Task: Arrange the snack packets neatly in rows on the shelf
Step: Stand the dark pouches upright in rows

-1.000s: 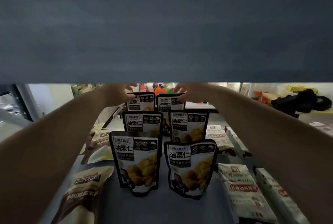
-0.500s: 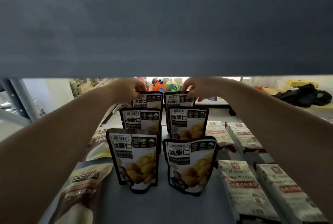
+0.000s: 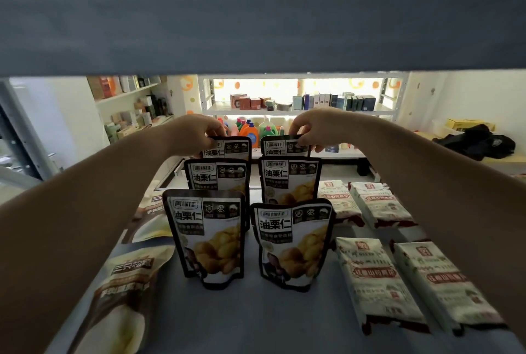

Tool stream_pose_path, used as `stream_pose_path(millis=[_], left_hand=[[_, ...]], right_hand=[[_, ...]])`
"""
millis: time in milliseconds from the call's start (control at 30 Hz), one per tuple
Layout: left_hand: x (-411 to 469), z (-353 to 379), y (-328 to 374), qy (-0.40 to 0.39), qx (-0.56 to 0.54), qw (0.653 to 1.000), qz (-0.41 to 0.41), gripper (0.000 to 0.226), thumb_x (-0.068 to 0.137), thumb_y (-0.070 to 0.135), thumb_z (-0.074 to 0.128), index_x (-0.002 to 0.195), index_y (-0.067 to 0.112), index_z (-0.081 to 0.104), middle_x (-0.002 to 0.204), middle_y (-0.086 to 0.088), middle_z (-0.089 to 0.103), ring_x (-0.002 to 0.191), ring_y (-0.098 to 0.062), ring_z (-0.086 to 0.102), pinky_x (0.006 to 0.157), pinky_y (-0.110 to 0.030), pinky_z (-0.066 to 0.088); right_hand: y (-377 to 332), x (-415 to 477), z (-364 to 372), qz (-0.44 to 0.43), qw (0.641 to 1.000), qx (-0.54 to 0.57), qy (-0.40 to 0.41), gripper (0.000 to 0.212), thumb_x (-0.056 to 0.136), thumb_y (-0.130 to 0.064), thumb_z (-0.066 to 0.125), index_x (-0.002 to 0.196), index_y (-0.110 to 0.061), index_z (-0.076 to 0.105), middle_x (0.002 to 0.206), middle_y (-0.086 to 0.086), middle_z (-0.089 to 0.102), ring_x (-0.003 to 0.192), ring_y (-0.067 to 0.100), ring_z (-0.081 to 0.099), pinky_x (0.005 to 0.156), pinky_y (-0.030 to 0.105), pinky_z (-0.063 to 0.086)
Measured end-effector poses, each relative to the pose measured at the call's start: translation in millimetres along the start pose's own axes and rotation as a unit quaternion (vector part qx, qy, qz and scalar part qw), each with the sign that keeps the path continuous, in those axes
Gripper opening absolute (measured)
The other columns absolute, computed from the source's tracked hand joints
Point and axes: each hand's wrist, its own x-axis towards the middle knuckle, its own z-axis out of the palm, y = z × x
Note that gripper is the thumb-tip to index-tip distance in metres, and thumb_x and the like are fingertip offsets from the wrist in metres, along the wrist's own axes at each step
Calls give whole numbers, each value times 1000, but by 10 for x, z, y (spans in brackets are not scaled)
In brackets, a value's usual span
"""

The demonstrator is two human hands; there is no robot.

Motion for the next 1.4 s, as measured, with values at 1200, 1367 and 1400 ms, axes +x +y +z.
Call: stream_pose_path(millis=[1200,1367,1400], left_hand=[[-1743,219,591,88,-49,995,-4,32,85,25,69,92,53,56,84,32,60,81,20,52,60,-15,36],[-1760,241,648,78,-61,995,6,30,87,24,68,90,51,56,88,26,62,81,10,56,63,-19,38],[-1759,256,660,79,-58,995,11,30,87,23,67,90,49,55,89,24,61,82,9,56,64,-19,38]], right_hand=[[-407,-1707,707,-71,993,0,94,46,91,-43,65,136,-38,55,140,-9,55,124,10,51,102,33,42],[-413,-1713,662,-37,996,-11,80,49,90,-45,65,138,-41,51,150,-6,45,134,16,42,103,32,34],[-412,-1701,655,-30,996,-19,78,50,91,-46,65,138,-41,50,151,-5,43,135,18,41,100,30,33]])
